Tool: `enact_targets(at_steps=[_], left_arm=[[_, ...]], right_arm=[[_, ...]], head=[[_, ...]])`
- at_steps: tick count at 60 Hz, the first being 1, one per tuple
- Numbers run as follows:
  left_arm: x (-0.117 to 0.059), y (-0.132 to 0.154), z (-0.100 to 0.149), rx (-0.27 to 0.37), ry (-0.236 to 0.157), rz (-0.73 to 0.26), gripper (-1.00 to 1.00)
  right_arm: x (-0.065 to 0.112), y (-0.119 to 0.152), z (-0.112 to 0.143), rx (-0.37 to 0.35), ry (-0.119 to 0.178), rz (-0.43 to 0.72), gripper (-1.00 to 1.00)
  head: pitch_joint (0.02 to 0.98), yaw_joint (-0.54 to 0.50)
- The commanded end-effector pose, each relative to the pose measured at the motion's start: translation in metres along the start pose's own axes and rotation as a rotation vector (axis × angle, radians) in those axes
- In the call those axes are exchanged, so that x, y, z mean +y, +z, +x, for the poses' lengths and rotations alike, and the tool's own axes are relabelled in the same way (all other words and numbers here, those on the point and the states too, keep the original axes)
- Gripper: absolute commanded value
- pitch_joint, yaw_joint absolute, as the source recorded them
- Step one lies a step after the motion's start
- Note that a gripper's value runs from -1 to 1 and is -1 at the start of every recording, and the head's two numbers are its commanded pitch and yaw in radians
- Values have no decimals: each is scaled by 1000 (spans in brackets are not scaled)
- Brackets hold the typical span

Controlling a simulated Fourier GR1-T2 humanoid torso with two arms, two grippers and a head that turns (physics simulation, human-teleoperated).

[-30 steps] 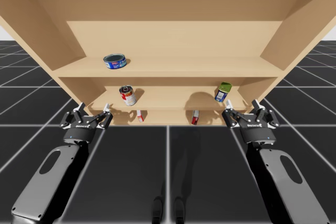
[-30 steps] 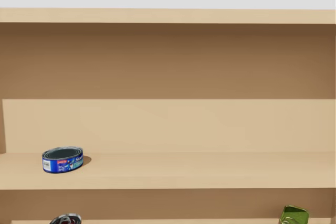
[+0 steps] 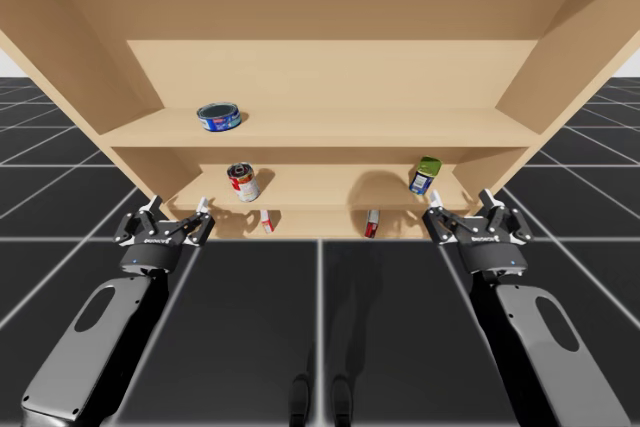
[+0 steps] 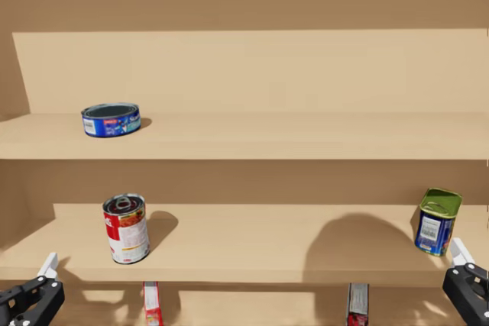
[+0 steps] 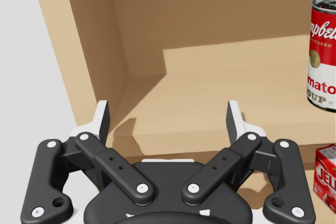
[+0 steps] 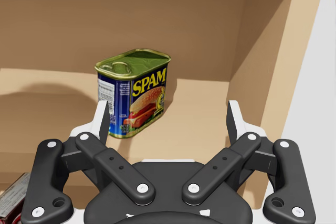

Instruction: Look through the shelves, find the gelatin box, and take it.

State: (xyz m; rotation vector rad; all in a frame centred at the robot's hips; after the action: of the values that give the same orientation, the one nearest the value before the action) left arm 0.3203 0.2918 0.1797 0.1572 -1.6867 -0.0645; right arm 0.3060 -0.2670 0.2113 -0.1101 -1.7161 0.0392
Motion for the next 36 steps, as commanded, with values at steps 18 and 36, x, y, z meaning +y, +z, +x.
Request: enact_targets(at_steps=[18, 36], left_arm=[[1, -2, -2, 5, -7, -2, -1000], [-3, 2, 9, 20, 66, -32, -1000]], right_arm=[[3, 0, -2, 15, 23, 6, -1000], [6, -1, -4, 23, 29, 5, -1000]], head=[[713, 194], [757, 245]])
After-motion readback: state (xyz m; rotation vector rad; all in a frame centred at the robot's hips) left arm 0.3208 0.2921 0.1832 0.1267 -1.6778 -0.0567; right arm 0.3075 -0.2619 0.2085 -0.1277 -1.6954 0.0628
